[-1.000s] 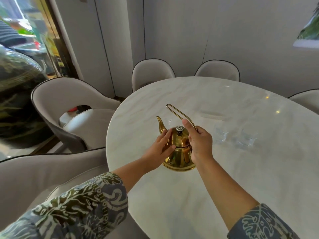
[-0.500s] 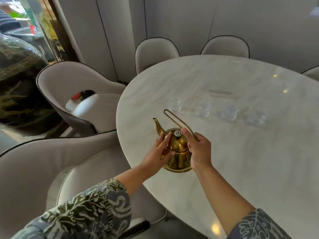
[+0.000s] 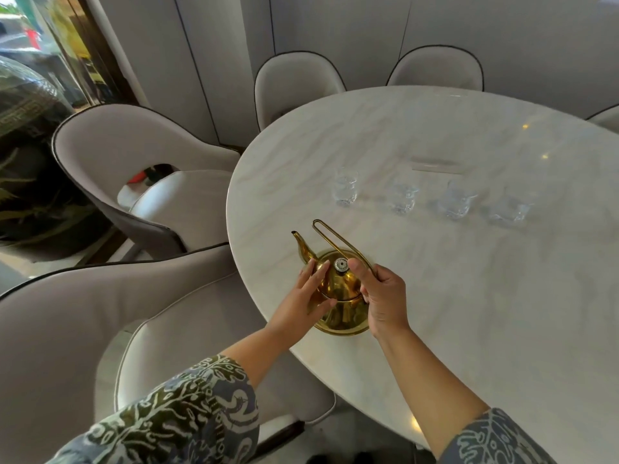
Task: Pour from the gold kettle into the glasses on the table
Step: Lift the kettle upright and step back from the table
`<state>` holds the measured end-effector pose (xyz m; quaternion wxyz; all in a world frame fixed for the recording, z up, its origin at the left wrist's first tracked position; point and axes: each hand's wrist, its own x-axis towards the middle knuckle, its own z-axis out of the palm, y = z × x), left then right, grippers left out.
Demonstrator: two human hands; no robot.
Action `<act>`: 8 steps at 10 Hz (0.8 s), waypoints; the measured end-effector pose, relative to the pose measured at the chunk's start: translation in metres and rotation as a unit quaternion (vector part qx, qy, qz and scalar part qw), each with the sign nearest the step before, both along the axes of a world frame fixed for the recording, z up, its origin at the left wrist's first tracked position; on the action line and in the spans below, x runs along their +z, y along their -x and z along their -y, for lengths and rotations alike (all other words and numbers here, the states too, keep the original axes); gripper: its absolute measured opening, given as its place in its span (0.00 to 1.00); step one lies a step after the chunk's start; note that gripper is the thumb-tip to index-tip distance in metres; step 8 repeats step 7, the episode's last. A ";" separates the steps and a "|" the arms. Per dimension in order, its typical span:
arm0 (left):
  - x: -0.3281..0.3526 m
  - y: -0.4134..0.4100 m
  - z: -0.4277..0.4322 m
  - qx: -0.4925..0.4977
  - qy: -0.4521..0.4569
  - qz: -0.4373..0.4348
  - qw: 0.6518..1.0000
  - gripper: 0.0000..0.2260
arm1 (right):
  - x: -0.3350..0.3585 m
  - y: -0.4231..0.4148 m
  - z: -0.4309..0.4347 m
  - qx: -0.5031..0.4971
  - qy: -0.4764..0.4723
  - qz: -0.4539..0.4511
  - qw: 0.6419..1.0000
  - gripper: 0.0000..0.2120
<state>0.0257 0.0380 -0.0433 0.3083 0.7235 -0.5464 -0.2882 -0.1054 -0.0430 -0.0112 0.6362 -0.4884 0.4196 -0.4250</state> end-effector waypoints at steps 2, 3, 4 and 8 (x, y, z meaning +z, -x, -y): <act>-0.002 -0.004 0.003 0.001 -0.004 -0.002 1.000 0.29 | 0.000 -0.004 0.001 -0.013 -0.006 -0.003 1.000 0.21; -0.002 -0.005 0.006 0.001 -0.010 0.001 1.000 0.29 | -0.001 -0.006 0.004 -0.020 -0.012 -0.009 1.000 0.22; -0.003 -0.006 0.007 0.001 -0.011 0.000 1.000 0.29 | -0.003 -0.006 0.006 -0.019 -0.005 -0.018 1.000 0.22; 0.010 -0.005 0.007 0.018 -0.009 -0.008 1.000 0.29 | -0.001 0.002 0.012 0.012 0.076 -0.086 0.993 0.21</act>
